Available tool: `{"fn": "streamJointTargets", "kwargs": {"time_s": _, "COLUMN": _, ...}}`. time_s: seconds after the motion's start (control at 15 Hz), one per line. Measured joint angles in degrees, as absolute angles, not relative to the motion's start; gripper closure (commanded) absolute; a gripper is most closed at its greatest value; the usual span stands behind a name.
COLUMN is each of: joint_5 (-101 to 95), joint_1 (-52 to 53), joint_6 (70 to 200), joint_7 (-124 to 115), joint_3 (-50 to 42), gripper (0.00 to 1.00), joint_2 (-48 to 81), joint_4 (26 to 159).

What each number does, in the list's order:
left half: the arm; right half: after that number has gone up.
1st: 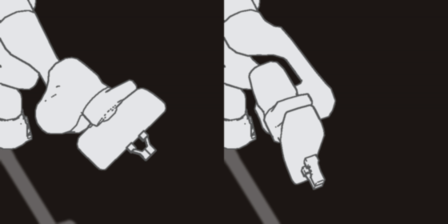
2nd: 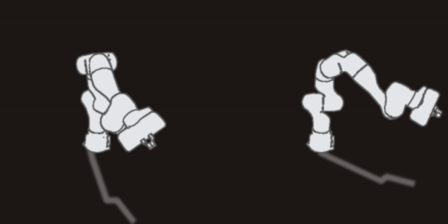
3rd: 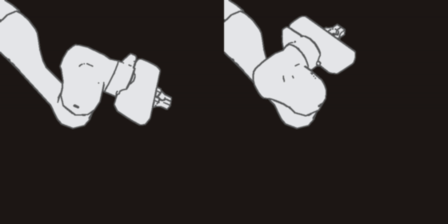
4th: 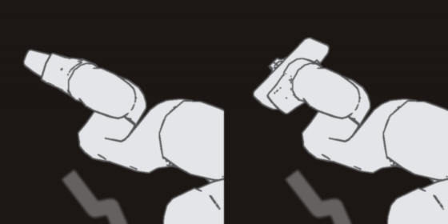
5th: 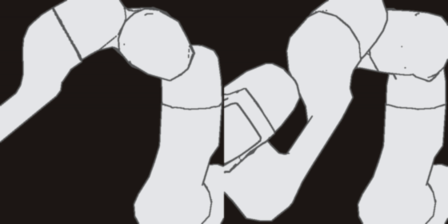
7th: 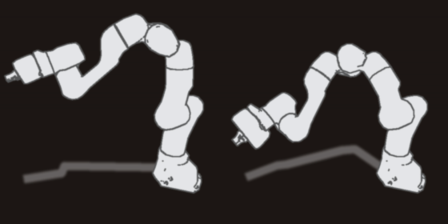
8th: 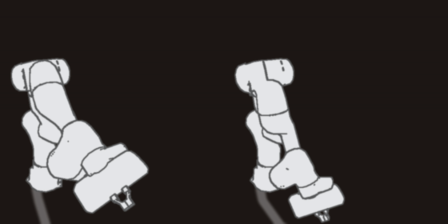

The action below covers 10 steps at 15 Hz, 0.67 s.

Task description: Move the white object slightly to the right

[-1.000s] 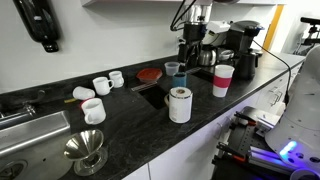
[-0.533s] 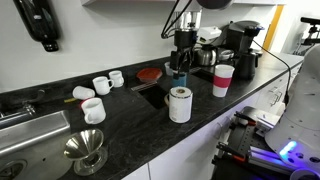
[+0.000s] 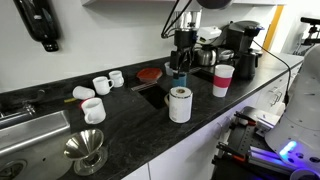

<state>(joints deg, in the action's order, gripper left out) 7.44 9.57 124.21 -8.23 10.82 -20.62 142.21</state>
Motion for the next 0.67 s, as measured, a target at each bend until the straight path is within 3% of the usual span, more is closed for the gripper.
{"fn": "streamJointTargets", "kwargs": {"time_s": 0.67, "joint_5": 4.37, "joint_1": 7.93, "joint_6": 124.32, "joint_7": -15.91, "joint_3": 10.78, "gripper": 0.00, "joint_2": -14.97, "joint_4": 139.13}}
